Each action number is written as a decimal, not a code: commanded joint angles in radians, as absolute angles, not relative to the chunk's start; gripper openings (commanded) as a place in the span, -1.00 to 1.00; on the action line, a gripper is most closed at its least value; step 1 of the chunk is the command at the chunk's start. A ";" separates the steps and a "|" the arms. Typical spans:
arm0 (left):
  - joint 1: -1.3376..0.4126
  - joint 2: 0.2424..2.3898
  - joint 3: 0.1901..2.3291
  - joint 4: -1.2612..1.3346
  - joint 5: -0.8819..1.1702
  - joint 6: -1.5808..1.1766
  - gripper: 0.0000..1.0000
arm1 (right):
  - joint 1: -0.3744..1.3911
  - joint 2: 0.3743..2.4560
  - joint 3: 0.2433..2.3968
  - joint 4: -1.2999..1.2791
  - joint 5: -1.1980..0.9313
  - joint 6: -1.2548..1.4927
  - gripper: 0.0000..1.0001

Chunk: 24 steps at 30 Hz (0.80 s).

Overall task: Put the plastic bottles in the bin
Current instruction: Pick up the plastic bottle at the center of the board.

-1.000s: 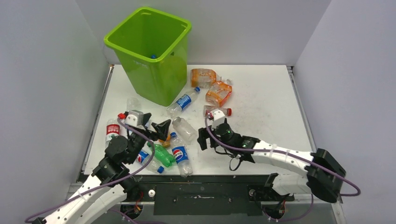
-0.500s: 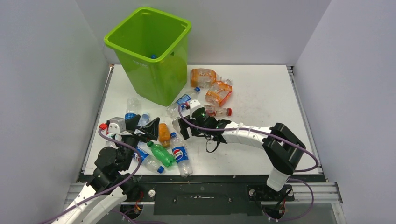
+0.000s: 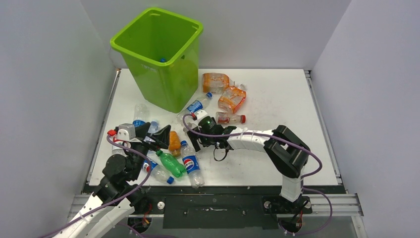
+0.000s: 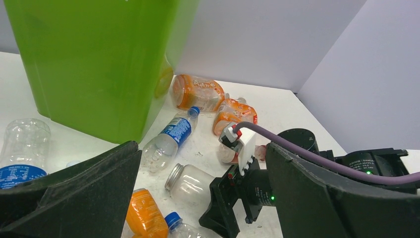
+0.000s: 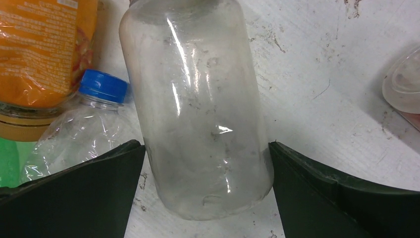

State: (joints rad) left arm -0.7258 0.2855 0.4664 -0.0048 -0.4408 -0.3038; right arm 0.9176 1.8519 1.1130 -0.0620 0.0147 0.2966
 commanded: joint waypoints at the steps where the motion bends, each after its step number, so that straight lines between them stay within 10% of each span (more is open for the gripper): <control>1: -0.729 0.285 0.491 0.015 -0.432 -0.307 0.92 | 0.915 1.846 1.139 -0.018 -0.006 0.271 0.88; 10: -0.730 0.288 0.489 0.018 -0.431 -0.305 0.92 | 0.917 1.794 1.086 0.034 -0.035 0.258 0.01; 24: -0.729 0.297 0.472 0.121 -0.528 -0.457 0.92 | 0.947 1.089 0.636 0.305 -0.062 0.298 -0.20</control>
State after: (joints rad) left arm -0.7261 0.2893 0.4664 0.0170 -0.4759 -0.3611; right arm 0.9386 1.2839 0.7536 0.1104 -0.0196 0.2798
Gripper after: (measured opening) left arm 0.961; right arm 0.700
